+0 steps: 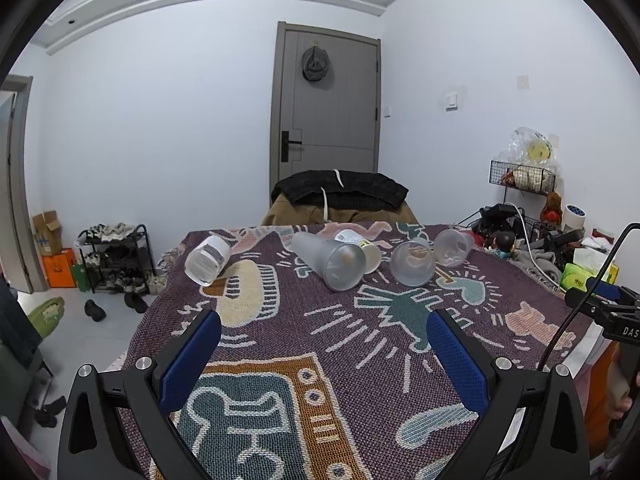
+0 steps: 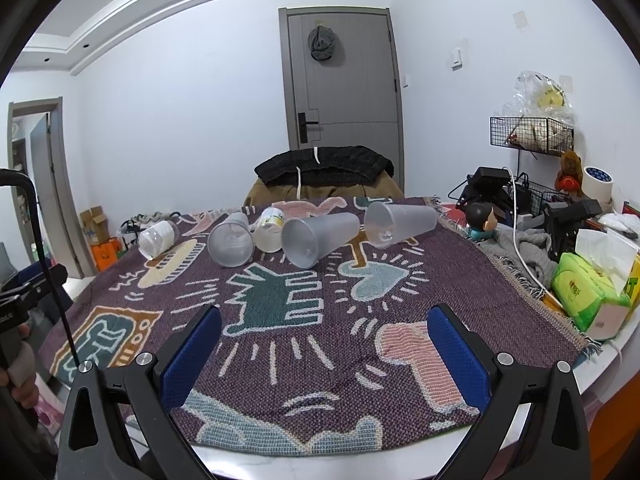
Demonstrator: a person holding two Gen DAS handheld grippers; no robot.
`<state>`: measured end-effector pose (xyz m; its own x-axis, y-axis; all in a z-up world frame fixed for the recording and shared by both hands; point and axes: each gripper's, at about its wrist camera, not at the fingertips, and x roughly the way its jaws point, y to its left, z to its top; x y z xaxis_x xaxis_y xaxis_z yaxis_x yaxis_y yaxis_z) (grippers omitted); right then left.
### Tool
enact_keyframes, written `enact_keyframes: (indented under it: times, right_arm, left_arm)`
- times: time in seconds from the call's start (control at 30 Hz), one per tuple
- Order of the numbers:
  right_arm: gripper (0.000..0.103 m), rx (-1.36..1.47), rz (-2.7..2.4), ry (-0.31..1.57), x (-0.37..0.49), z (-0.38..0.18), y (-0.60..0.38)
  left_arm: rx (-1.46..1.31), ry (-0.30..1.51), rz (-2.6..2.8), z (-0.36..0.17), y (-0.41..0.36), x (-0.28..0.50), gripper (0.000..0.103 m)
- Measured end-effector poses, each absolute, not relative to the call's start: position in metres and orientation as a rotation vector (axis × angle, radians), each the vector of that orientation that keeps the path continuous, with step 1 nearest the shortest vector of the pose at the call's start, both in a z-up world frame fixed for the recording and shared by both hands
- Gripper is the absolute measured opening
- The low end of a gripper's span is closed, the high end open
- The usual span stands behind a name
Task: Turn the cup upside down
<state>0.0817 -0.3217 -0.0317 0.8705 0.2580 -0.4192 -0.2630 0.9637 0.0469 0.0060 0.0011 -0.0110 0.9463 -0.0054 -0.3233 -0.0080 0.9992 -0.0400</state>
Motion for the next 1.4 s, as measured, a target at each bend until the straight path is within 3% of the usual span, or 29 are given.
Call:
enact_keyframes:
  times: [0.97,1.4]
  right_arm:
    - [0.103,0.006,0.235,0.438,0.107,-0.024,-0.331]
    - [0.103,0.132,0.21,0.501,0.165,-0.013,-0.348]
  left_arm:
    - [-0.049,0.36,0.028,-0.022,0.009,0.017,0.103]
    - [-0.06,0.38,0.033,-0.016,0.018,0.053,0.103]
